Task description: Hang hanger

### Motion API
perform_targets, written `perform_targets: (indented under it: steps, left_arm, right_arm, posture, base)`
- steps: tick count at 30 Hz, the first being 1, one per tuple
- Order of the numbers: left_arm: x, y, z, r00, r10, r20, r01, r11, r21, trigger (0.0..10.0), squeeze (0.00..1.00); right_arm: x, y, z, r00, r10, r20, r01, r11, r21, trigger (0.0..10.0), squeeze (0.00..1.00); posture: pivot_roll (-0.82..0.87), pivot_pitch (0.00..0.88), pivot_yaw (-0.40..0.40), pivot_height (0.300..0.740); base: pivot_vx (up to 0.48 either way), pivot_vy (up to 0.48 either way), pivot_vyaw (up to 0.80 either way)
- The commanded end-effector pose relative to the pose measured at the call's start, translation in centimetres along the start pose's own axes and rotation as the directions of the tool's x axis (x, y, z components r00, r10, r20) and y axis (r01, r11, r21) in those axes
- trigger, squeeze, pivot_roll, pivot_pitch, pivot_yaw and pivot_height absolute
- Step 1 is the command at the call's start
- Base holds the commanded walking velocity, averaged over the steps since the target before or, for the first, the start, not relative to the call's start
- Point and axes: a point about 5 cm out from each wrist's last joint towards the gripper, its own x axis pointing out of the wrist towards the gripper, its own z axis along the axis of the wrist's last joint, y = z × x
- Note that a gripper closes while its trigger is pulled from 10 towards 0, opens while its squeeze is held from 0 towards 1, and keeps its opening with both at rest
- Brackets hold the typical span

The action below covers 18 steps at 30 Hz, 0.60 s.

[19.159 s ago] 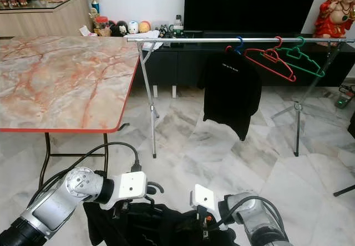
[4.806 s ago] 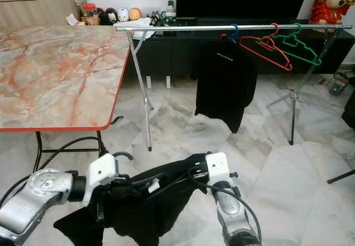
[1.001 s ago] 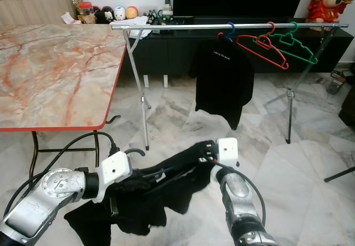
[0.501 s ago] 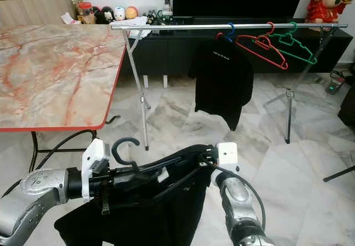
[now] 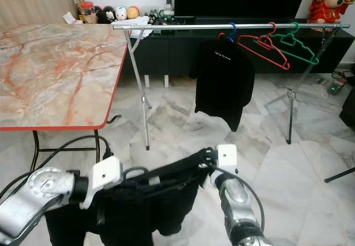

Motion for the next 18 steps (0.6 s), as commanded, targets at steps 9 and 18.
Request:
perform_targets:
  steps: [9,18]
  left_arm:
    - [-1.8,-0.5,3.2,0.947,-0.048,0.319,0.079,0.993,-0.085,10.0,0.0]
    - [-4.5,0.1,5.5,0.837,-0.042,0.545,0.126,0.985,-0.117,10.0,0.0]
  right_arm:
    - [-0.1,-1.2,0.7,0.999,-0.048,0.02,0.047,0.999,0.014,0.0,0.0]
    - [-1.4,-1.5,-2.4,0.994,-0.067,-0.087,0.069,0.997,0.021,0.0,0.0]
  posture:
    - [0.08,0.092,-0.013,0.74]
    - [0.08,0.092,-0.012,0.74]
  base:
    - [0.0,0.0,0.0]
    - [0.0,0.0,0.0]
